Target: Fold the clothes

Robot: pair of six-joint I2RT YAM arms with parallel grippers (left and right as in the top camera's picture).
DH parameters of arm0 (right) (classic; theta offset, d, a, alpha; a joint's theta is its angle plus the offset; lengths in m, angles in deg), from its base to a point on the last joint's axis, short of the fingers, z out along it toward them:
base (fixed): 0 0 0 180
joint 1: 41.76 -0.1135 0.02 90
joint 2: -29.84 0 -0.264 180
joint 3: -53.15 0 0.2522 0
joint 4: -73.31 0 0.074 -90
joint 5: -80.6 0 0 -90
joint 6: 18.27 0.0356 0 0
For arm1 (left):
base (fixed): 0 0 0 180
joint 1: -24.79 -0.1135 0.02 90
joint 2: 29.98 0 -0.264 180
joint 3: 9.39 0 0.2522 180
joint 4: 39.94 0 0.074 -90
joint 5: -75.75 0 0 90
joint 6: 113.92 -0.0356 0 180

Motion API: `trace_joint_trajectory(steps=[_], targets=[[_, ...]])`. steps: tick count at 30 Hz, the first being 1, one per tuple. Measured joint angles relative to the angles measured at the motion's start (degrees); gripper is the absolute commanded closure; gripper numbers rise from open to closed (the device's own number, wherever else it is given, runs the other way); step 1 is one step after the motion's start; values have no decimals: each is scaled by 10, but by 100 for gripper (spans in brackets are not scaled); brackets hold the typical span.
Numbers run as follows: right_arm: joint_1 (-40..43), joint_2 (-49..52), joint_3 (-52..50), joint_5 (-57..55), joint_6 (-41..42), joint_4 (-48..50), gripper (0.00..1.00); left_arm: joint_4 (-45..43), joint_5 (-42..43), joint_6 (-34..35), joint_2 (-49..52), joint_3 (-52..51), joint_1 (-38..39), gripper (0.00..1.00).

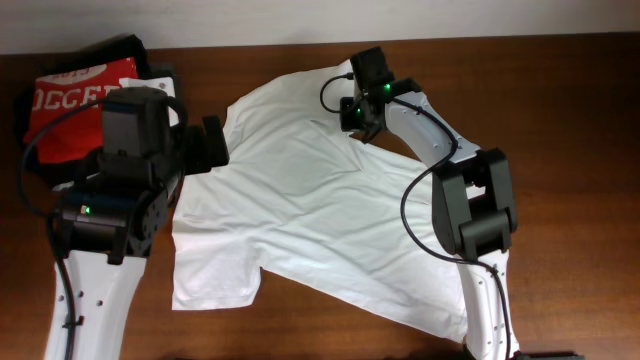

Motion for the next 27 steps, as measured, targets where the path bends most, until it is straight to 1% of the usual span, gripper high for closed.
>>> trace_joint_trajectory(steps=[6,9,11,12,14,17,18,20,21,22,23,24,25,26,27], targets=[[0,32,2,-19,0,20,96,-1,0,0,0,0,0,1],[1,41,3,-44,0,57,96,0,0,0,0,0,0,1],[9,59,9,-54,1,122,96,0,0,0,0,0,0,1],[16,70,9,-59,0,180,96,0,0,0,0,0,0,1],[24,89,9,-64,-2,250,96,0,0,0,0,0,0,1],[25,104,8,-70,-5,310,96,0,0,0,0,0,0,1],[25,106,10,-70,-7,313,96,0,0,0,0,0,0,1],[27,113,42,-64,-34,277,94,0,0,0,0,0,0,1],[30,122,82,-62,-49,233,88,0,0,0,0,0,0,1],[35,132,146,-60,-60,176,83,0,0,0,0,0,0,1],[40,136,202,-55,-64,119,61,0,0,0,0,0,0,1],[46,143,268,-46,-68,48,23,0,0,0,0,0,0,1],[57,148,381,-35,-72,-52,2,1,0,0,0,0,0,1],[72,143,459,-30,-74,-127,2,-1,0,0,0,0,0,1],[78,143,506,-25,-75,-193,2,2,0,0,0,0,0,1]])
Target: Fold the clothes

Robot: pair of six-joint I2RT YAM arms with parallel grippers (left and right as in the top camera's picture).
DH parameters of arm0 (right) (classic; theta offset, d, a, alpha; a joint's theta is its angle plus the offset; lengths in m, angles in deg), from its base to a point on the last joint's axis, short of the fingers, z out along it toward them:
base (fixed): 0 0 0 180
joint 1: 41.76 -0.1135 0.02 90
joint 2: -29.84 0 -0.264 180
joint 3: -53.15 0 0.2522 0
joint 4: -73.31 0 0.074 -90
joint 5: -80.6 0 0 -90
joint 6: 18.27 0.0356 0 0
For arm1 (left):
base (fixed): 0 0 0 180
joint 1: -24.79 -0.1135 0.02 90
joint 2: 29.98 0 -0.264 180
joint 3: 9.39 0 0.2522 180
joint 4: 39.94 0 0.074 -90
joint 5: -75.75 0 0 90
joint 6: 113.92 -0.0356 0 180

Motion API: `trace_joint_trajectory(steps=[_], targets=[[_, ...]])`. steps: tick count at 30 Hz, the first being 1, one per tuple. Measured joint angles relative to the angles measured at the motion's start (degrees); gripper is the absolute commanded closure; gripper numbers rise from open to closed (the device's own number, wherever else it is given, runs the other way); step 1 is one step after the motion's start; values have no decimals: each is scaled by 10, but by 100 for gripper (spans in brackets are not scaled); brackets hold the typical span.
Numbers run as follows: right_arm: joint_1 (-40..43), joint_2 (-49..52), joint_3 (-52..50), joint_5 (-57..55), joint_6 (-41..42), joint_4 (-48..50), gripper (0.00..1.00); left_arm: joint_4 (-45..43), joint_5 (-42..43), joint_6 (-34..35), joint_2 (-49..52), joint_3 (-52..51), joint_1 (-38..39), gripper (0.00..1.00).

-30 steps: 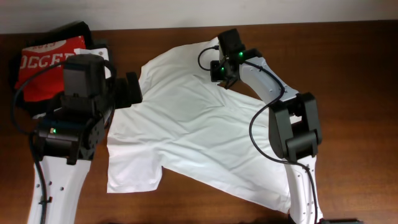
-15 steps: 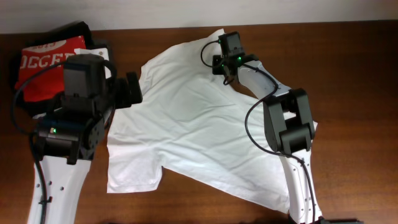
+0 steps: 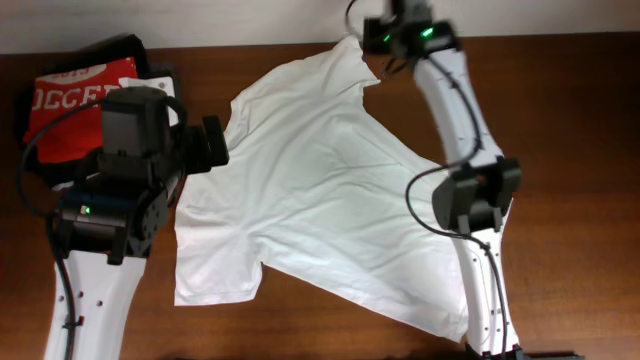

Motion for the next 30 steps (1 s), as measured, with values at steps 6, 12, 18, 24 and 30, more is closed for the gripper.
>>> trace_joint_trajectory(steps=[6,12,18,24,30], targets=[[109,-17,162,29,-10,-394,51,-2,4,0,0,0,0,1],[134,-19,-27,110,-30,-395,54,-2,4,0,0,0,0,1],[147,-293,-414,30,-30,-395,53,-3,4,0,0,0,0,1],[182,-307,-628,16,-17,-296,56,-3,4,0,0,0,0,1],[182,-307,-721,-1,-52,-183,57,-2,4,0,0,0,0,1]])
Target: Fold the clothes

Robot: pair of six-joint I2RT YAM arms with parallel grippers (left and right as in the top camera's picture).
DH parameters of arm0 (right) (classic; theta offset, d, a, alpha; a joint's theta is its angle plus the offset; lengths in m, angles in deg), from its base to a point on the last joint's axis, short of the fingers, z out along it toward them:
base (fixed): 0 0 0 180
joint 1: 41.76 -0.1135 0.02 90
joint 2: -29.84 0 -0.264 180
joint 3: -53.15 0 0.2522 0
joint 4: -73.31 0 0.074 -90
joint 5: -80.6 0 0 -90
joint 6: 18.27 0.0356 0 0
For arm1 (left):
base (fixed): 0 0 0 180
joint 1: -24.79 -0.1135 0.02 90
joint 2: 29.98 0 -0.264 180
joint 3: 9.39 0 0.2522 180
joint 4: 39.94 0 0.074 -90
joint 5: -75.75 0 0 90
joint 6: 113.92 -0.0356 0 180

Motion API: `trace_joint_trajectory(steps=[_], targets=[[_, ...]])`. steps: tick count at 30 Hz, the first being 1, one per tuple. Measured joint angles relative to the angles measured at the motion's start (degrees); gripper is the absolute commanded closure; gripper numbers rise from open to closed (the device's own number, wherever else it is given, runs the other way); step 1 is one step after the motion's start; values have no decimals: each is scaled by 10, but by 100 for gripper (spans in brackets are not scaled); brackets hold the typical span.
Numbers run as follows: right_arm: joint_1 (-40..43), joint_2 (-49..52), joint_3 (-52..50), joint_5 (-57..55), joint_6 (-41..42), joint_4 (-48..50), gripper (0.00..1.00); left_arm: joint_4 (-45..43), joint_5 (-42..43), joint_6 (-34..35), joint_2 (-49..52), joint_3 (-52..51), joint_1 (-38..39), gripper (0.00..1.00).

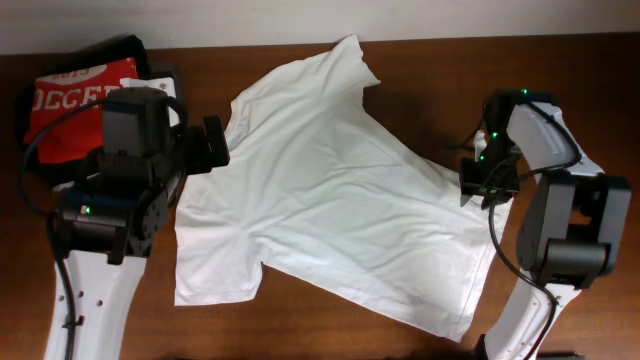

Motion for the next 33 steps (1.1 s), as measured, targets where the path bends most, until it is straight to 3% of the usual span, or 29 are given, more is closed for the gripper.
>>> trace_joint_trajectory(steps=[9,15,23,24,25,33], targets=[[0,0,-7,-34,-9,28,57,0,0,0,0,0,0,1],[14,0,44,-25,5,-62,57,0,0,0,0,0,0,1],[-5,1,-47,-50,5,83,54,1,0,0,0,0,0,1],[-5,1,-47,-53,5,88,62,0,0,0,0,0,0,1],[-5,1,-47,-57,5,89,96,0,0,0,0,0,0,1],[-5,1,-19,-62,6,49,96,1,0,0,0,0,0,1]])
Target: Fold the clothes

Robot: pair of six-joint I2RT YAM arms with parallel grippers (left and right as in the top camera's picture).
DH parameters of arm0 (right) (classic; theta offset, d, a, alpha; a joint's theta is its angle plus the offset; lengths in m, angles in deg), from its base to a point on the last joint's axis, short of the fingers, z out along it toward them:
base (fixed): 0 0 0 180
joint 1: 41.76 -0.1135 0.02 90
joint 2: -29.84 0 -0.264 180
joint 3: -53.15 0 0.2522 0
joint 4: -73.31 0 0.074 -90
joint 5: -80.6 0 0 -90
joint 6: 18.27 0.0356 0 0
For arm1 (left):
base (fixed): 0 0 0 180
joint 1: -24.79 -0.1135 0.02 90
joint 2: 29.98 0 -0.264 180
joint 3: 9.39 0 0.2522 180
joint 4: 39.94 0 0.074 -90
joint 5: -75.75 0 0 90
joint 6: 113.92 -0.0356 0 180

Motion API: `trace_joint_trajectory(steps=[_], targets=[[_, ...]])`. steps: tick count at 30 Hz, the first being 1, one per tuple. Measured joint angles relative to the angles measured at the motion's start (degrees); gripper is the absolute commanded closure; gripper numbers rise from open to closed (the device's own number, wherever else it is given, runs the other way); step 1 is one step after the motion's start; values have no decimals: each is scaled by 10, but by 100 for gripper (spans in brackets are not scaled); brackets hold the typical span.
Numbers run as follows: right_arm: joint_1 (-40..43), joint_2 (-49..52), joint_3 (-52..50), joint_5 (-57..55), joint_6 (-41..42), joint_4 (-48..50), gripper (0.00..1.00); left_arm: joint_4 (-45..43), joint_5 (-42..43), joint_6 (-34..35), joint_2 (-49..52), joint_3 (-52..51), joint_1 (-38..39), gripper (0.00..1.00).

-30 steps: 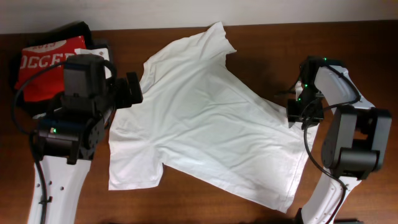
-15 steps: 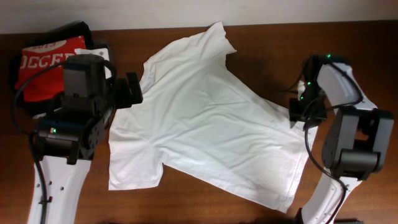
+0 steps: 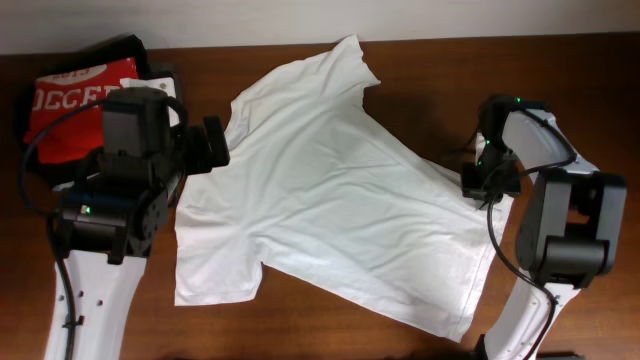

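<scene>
A white T-shirt (image 3: pixel 320 190) lies spread flat across the brown table (image 3: pixel 580 80), one sleeve pointing to the far edge and the other at the near left. My left gripper (image 3: pixel 213 142) rests at the shirt's left edge near the collar; the overhead view does not show how its jaws stand. My right gripper (image 3: pixel 482 186) points down at the shirt's right edge, by the hem side. Its fingertips are hidden under the wrist, so whether they hold cloth cannot be told.
A red garment with white lettering (image 3: pixel 75 90) lies on dark clothes at the far left corner, partly under the left arm. The right arm's base stands at the near right.
The right wrist has shifted slightly left and tilted over the shirt's right edge. The shirt and the left arm have not moved.
First my right gripper was on the shirt's far sleeve, which lay bunched. Then it was at the far table edge with the sleeve stretched out. After that the sleeve lay flat and free, and the right gripper stood at the shirt's right edge, where it remains.
</scene>
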Motion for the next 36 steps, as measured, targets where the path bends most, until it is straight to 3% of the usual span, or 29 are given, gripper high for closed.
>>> trace_joint_trajectory(steps=[5,11,13,14,17,19,21,24,28,29,31,32,36], targets=[[0,1,96,-51,0,30,96,0,0,0,0,0,0,1],[35,1,96,-122,9,113,94,0,0,0,0,0,0,1],[54,10,96,-124,13,140,76,-1,0,0,0,0,0,1],[61,20,96,-121,15,152,44,0,0,0,0,0,0,1],[66,66,96,-115,15,216,38,0,0,0,0,0,0,1],[66,76,98,-113,16,233,21,0,0,0,0,0,0,1],[66,78,155,-111,14,176,2,1,0,0,0,0,0,1],[68,71,313,-108,37,62,2,0,0,0,0,0,0,1],[72,68,357,-106,46,21,2,-49,0,0,0,-1,0,1],[73,68,357,-106,46,21,2,-60,0,0,0,-1,0,6],[73,68,357,-106,46,21,2,-80,0,0,0,-1,0,60],[73,68,357,-106,46,21,2,-78,5,3,0,-1,0,100],[72,68,357,-105,46,20,2,-103,61,2,33,1,0,100]])
